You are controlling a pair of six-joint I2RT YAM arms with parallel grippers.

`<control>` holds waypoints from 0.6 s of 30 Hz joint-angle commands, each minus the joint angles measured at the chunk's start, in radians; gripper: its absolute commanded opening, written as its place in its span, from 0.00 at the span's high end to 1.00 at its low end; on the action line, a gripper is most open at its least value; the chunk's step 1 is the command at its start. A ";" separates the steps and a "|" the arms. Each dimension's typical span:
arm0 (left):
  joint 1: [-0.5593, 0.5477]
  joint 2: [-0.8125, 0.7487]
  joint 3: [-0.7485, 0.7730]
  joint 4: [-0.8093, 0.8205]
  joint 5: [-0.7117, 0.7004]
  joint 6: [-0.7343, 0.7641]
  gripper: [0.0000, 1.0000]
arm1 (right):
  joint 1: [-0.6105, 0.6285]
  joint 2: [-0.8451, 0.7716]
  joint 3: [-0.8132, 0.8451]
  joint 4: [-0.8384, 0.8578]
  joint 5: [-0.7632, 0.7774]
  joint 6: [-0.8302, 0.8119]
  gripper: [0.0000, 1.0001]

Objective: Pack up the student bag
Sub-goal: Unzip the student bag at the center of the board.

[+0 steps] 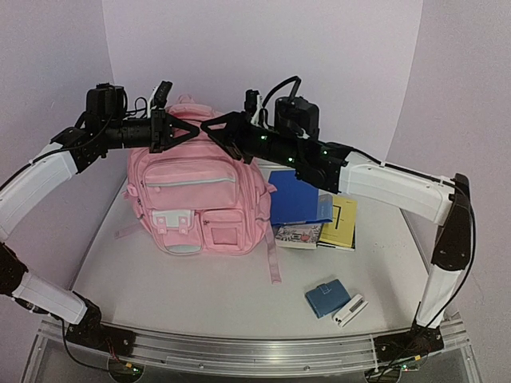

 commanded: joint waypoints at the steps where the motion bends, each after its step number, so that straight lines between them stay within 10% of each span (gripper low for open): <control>1: -0.001 -0.042 -0.007 0.023 0.063 0.034 1.00 | -0.021 0.035 0.067 0.063 0.011 0.039 0.65; 18: -0.001 -0.024 0.016 -0.029 0.095 0.094 1.00 | -0.025 0.141 0.193 0.105 -0.052 0.099 0.72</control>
